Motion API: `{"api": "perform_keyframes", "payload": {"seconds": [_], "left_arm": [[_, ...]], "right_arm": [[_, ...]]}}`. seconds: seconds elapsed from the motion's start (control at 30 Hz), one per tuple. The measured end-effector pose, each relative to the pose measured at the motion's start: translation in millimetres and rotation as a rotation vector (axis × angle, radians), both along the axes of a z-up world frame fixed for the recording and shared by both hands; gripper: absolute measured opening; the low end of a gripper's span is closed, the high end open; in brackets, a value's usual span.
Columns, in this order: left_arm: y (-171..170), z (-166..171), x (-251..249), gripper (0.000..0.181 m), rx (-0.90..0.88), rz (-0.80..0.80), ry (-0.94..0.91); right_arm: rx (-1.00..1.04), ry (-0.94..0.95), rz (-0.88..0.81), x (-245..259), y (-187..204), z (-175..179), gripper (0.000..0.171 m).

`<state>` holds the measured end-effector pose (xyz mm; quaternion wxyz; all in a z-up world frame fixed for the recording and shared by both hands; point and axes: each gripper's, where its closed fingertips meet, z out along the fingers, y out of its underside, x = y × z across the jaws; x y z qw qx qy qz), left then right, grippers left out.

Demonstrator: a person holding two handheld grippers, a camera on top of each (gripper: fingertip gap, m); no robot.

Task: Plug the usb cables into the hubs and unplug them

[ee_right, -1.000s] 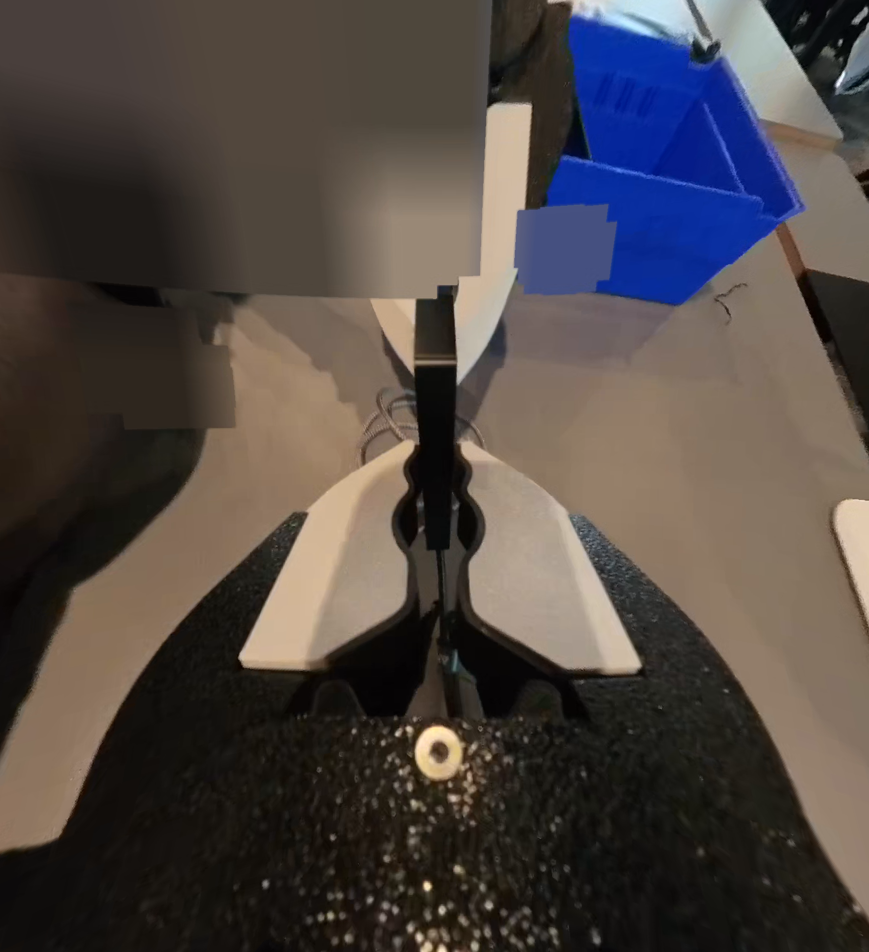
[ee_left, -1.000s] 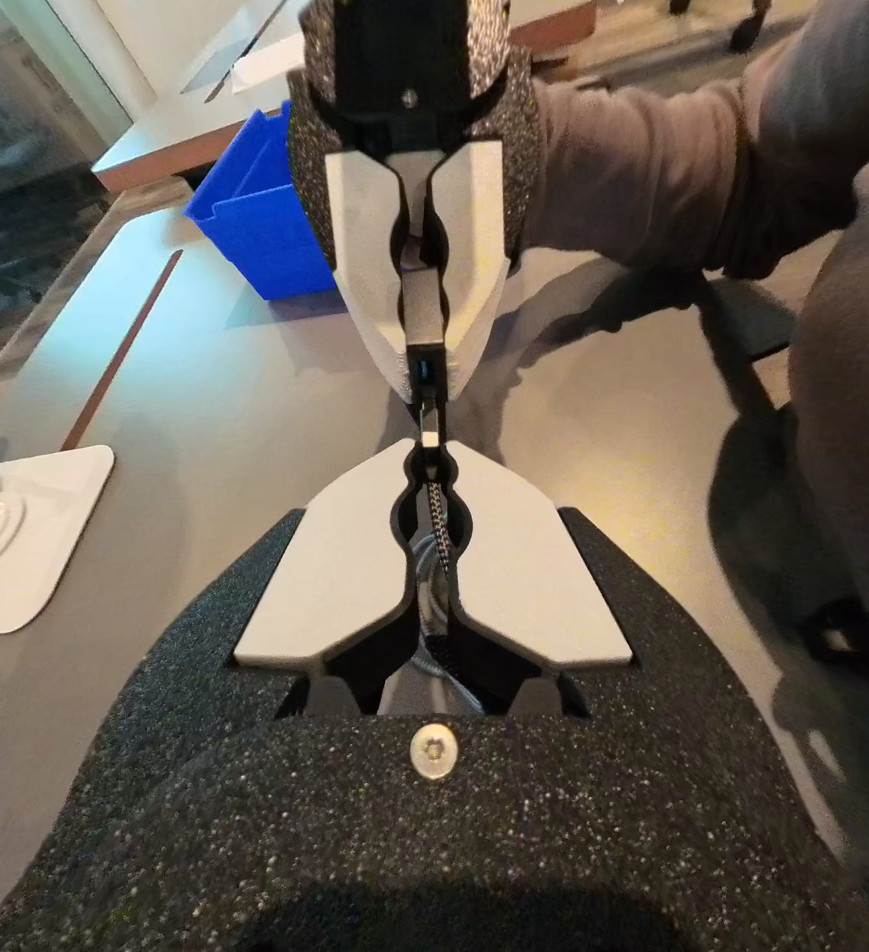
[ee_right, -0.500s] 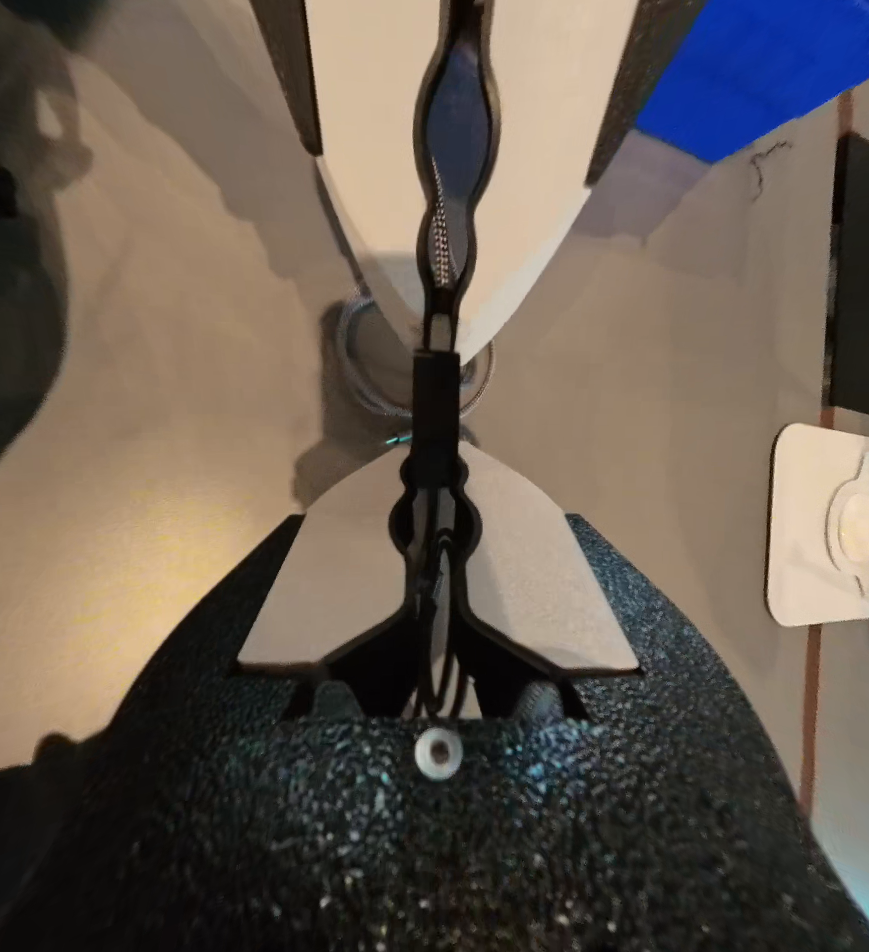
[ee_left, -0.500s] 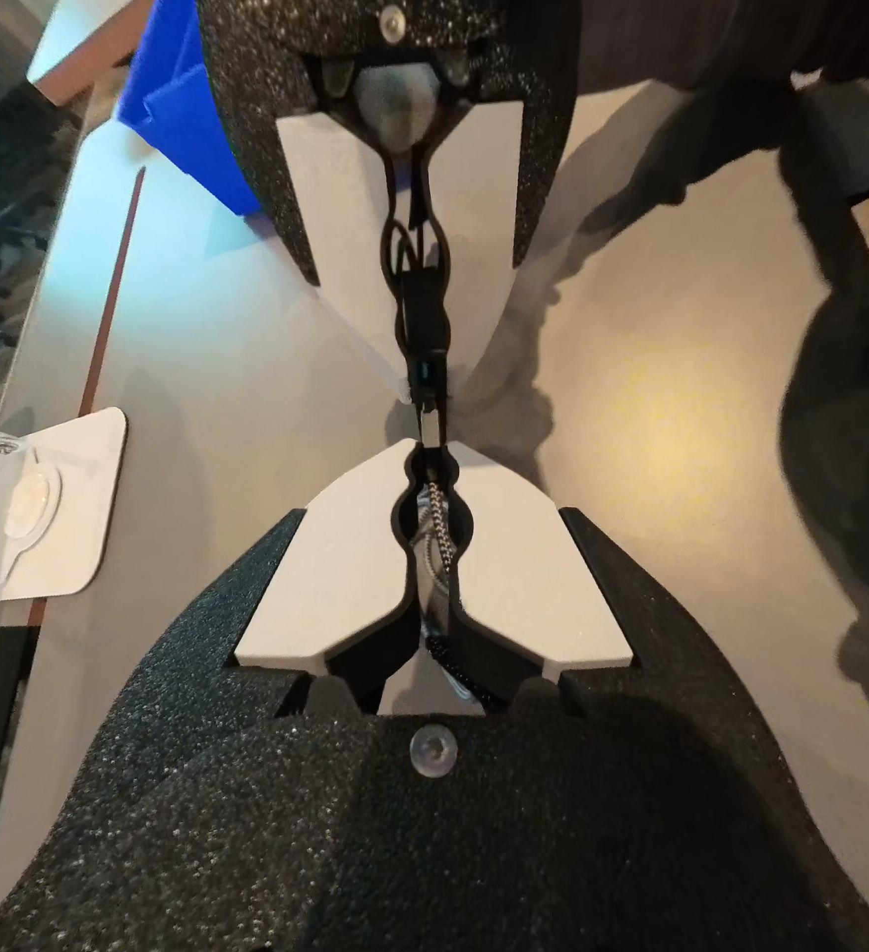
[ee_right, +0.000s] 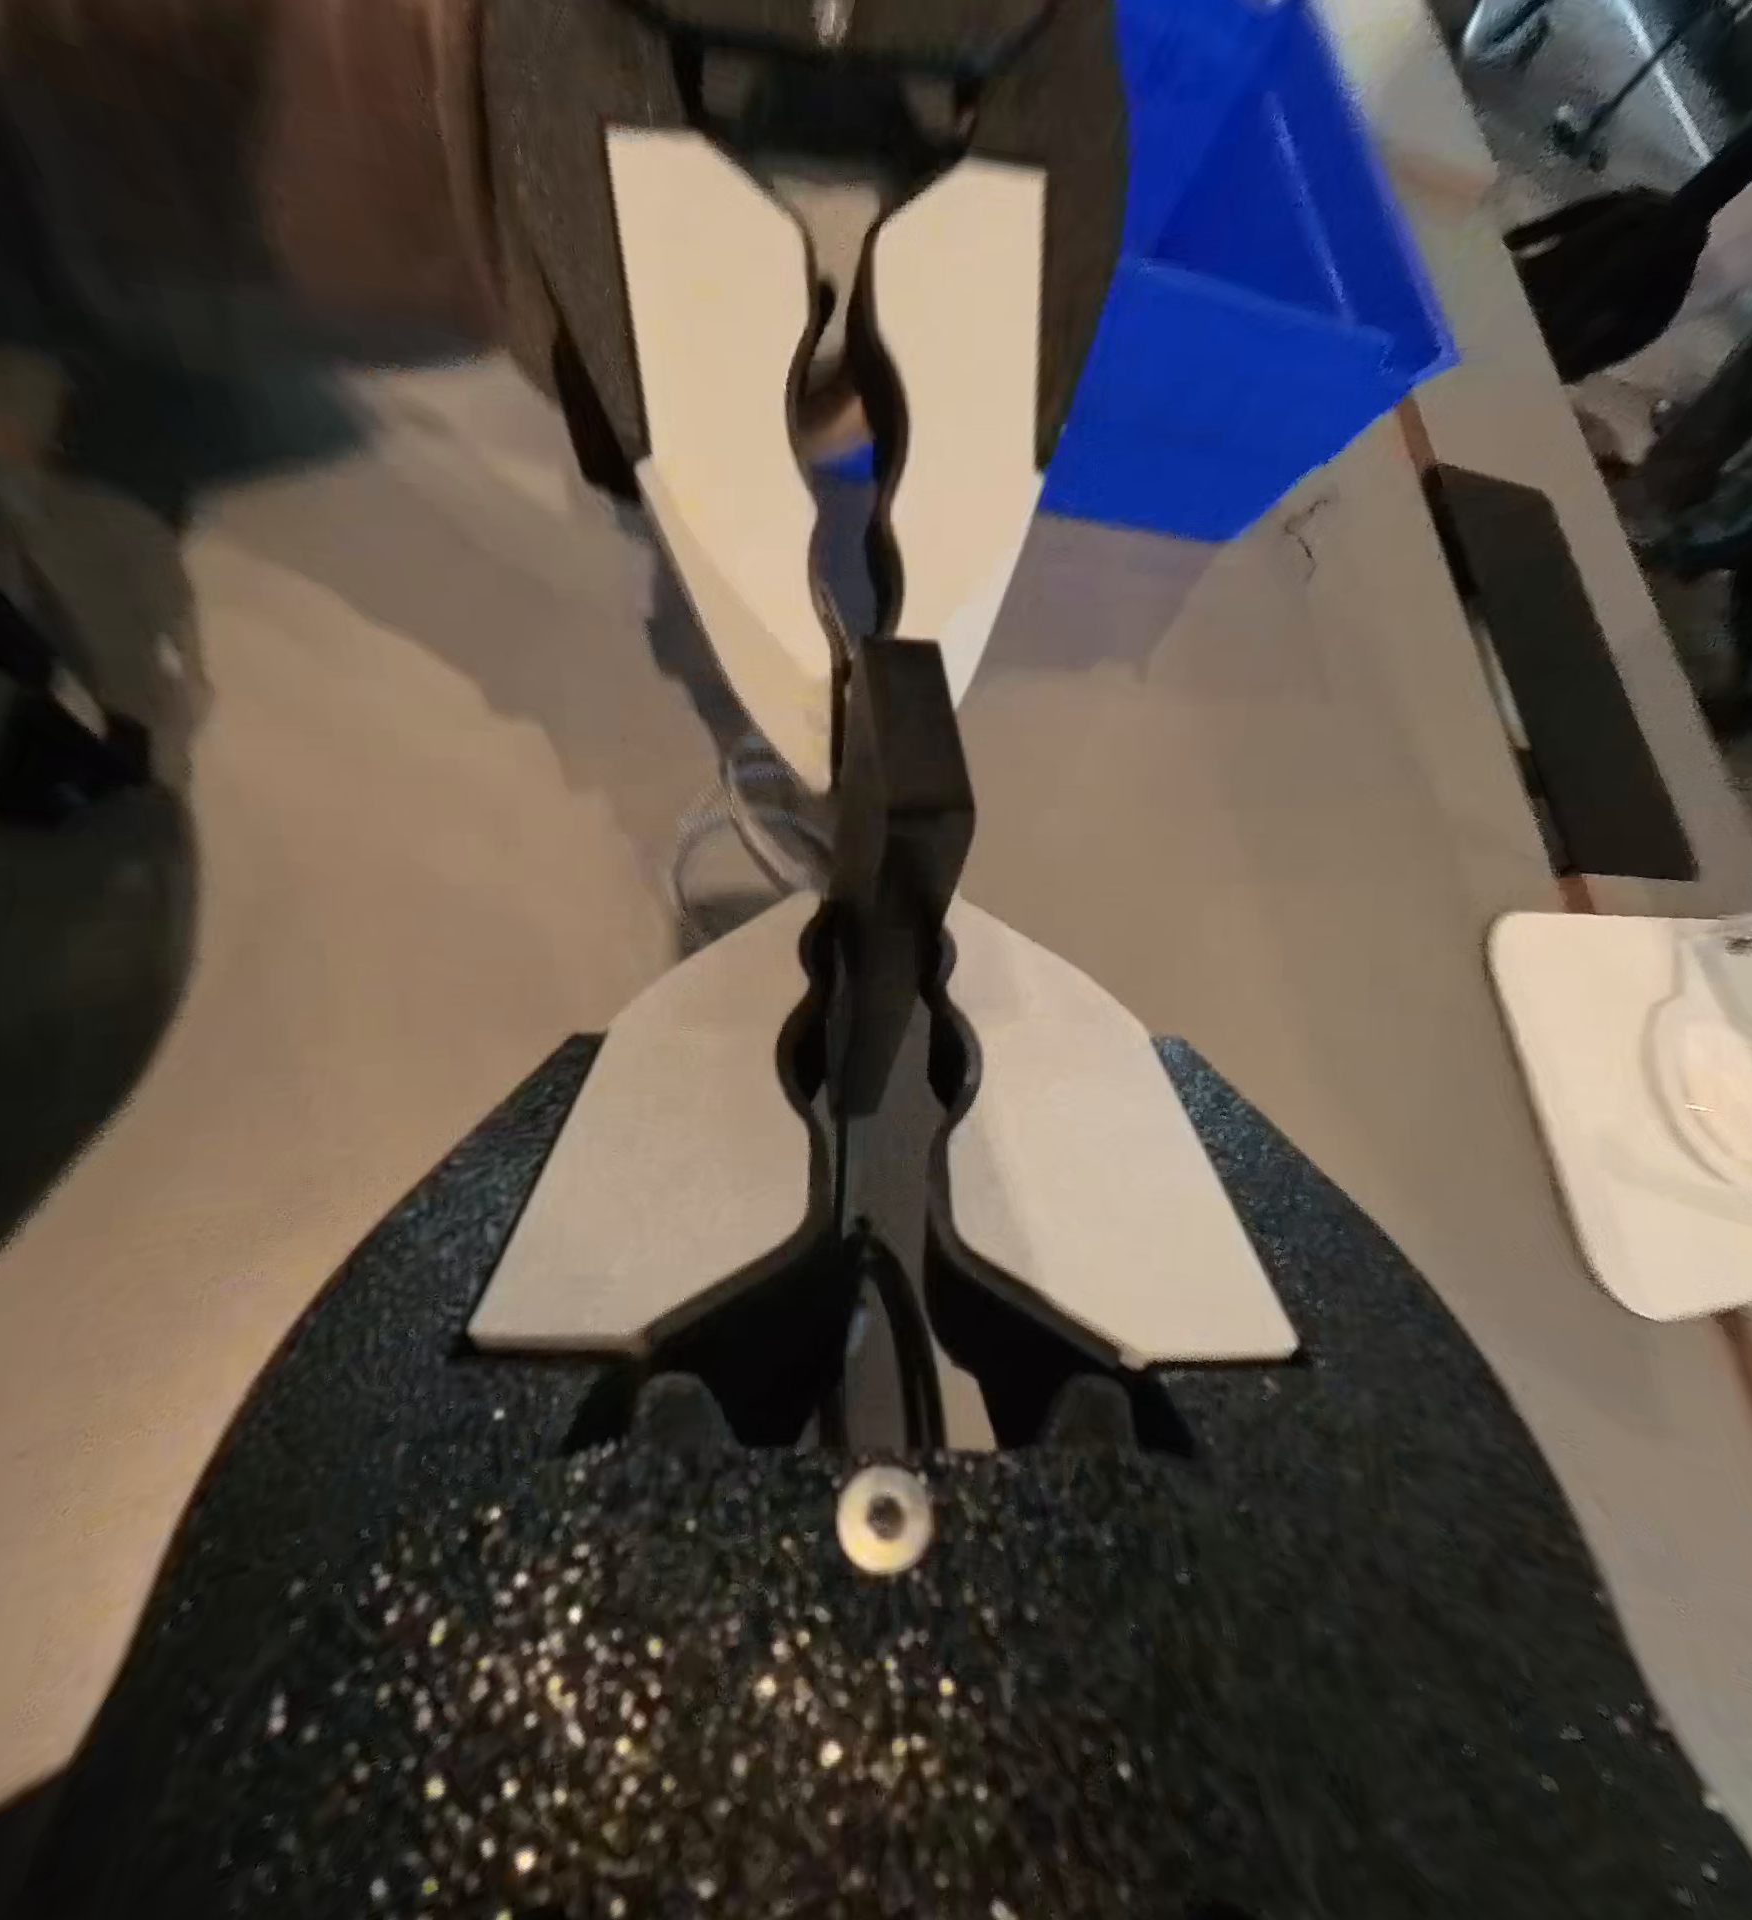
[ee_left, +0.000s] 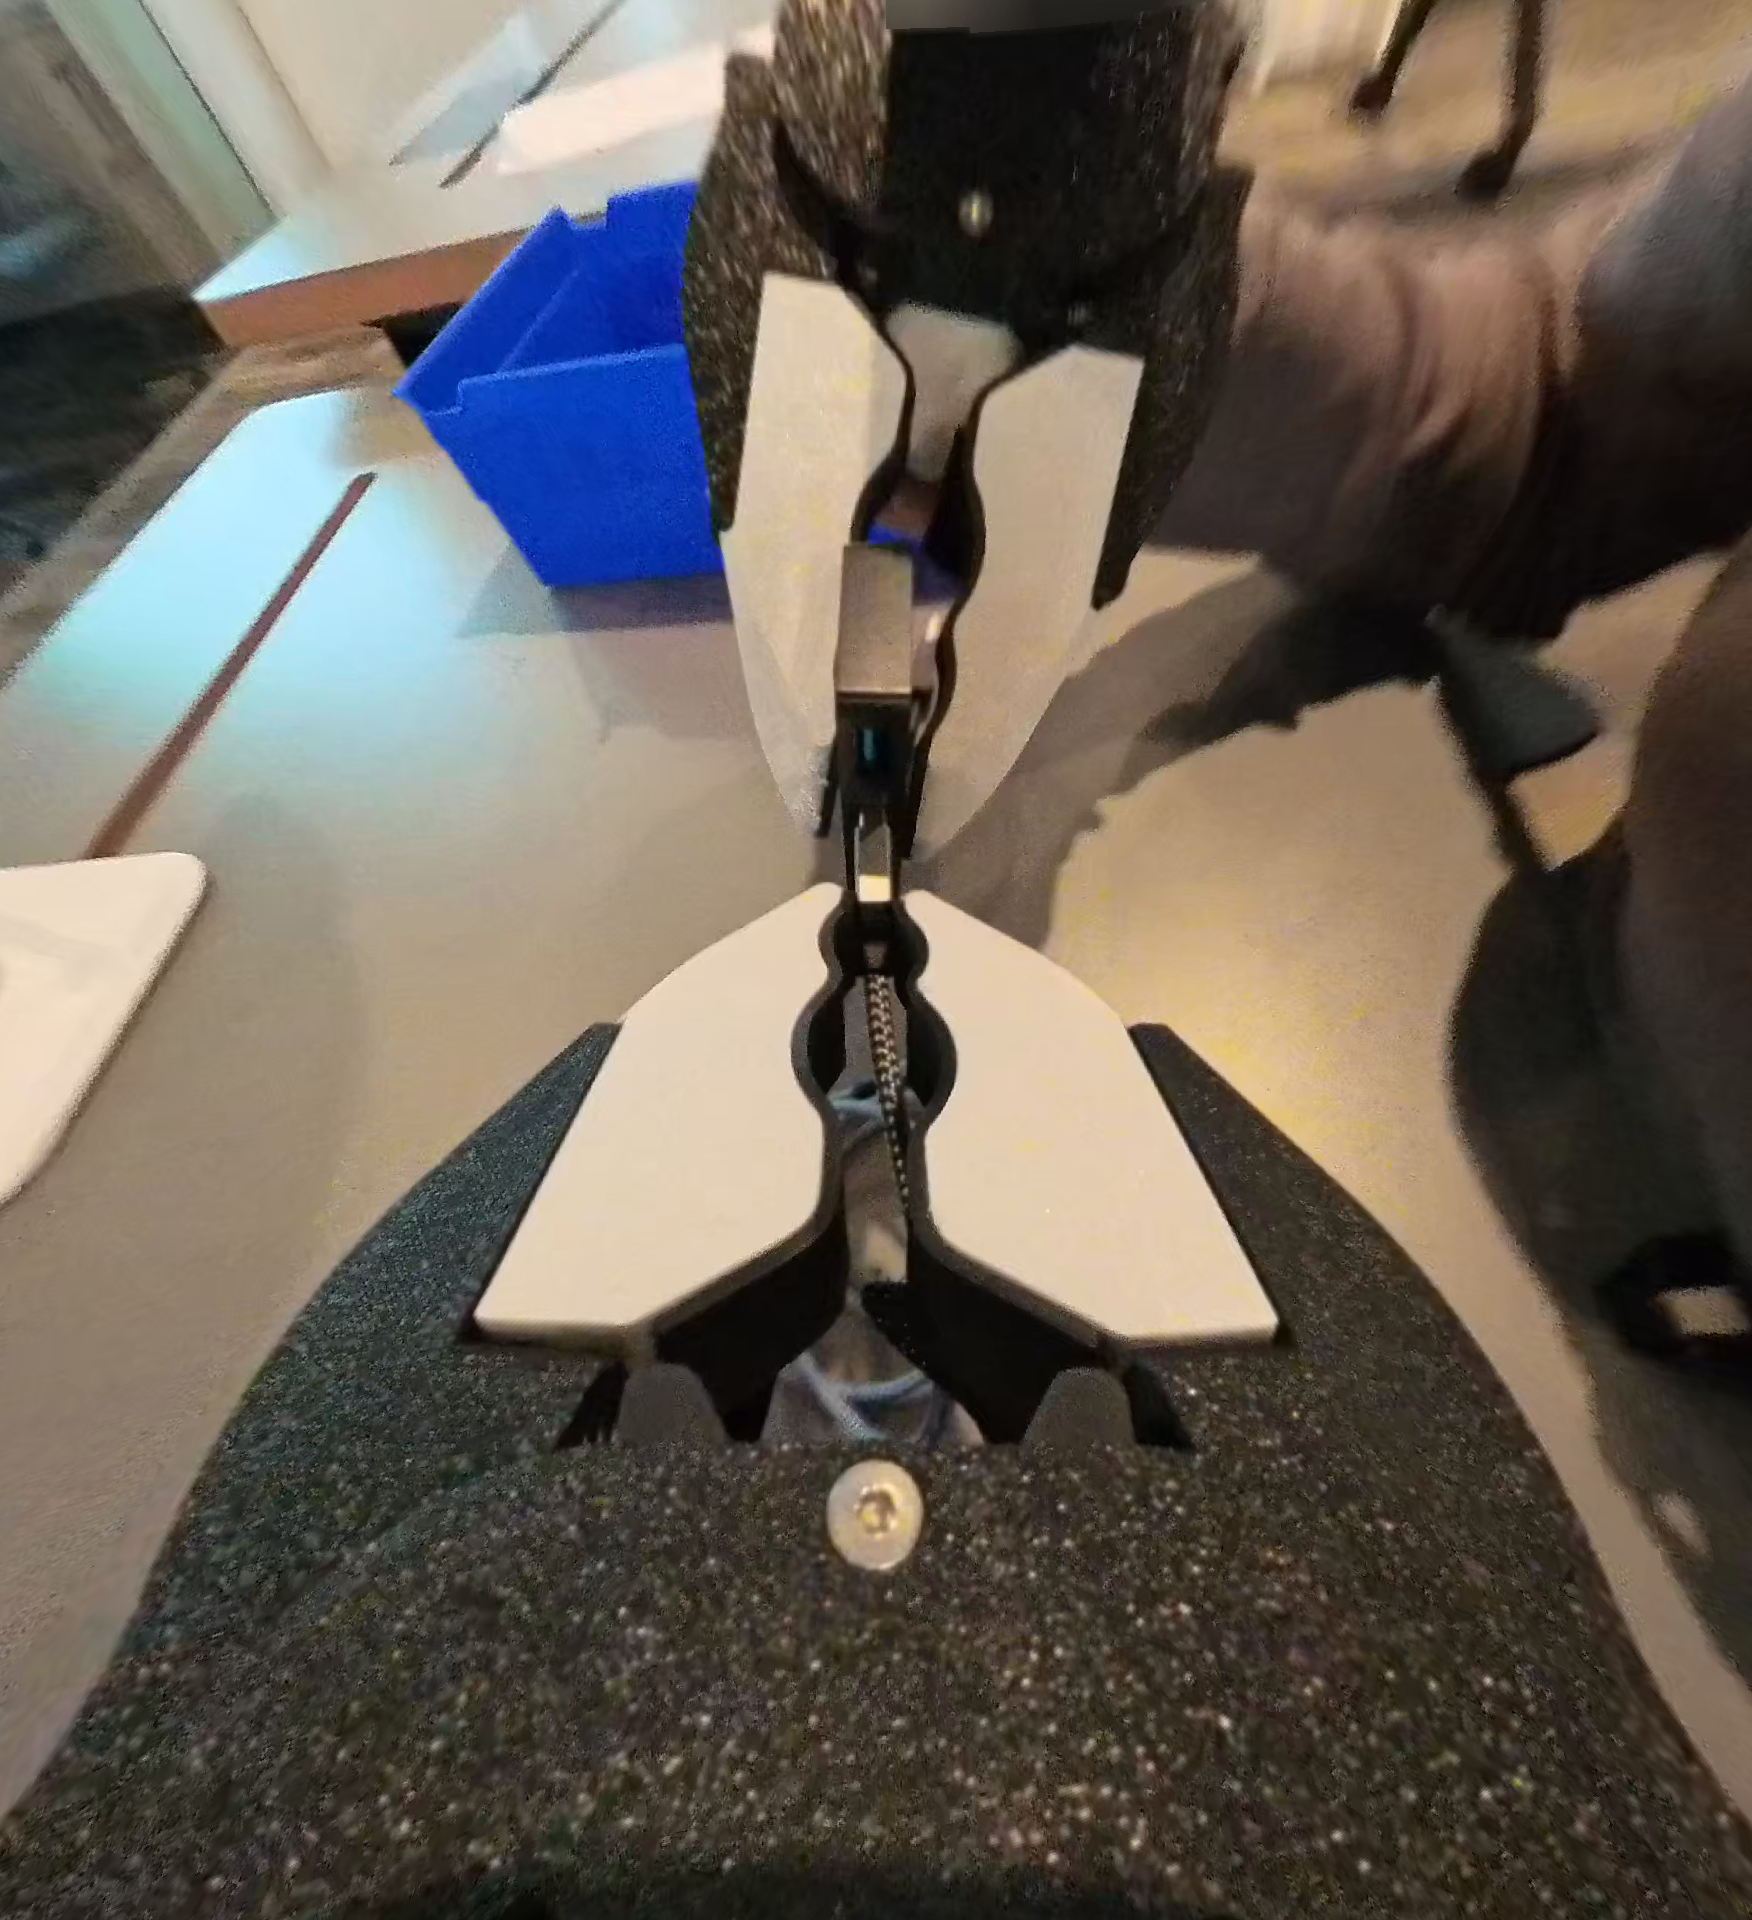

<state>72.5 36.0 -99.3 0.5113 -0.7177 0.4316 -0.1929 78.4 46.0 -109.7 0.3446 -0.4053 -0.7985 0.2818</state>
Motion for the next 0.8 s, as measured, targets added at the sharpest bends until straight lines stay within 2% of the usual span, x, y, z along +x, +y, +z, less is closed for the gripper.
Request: {"api": "perform_keyframes", "payload": {"seconds": [0.03,0.1,0.17,0.23,0.3,0.4,0.47,0.5,0.8], "left_arm": [[0,3,1,0.006,-0.033,-0.011,-0.072],[0,12,2,0.006,-0.086,-0.025,-0.205],[0,16,1,0.006,-0.116,-0.031,-0.261],[0,17,1,0.006,-0.118,-0.029,-0.270],[-1,17,1,0.006,-0.115,-0.031,-0.267],[0,15,2,0.006,-0.125,-0.030,-0.261],[1,15,0,0.006,-0.127,-0.021,-0.260],[1,14,-1,0.006,-0.128,-0.017,-0.258],[-10,-3,4,0.006,-0.247,-0.073,-0.181]], "right_arm": [[-0.084,0.020,0.005,-1,-2,4,0.015],[-0.247,0.047,0.022,-2,-4,11,0.016],[-0.366,0.065,0.041,-3,-6,17,0.014],[-0.420,0.084,0.043,-4,-5,18,0.016],[-0.448,0.112,0.026,-7,-1,21,0.028],[-0.528,0.159,0.049,-7,-1,31,0.025],[-0.549,0.173,0.059,-5,0,34,0.020],[-0.555,0.172,0.071,-4,-1,34,0.012],[-0.553,-0.006,0.118,2,-11,18,0.010]]}}
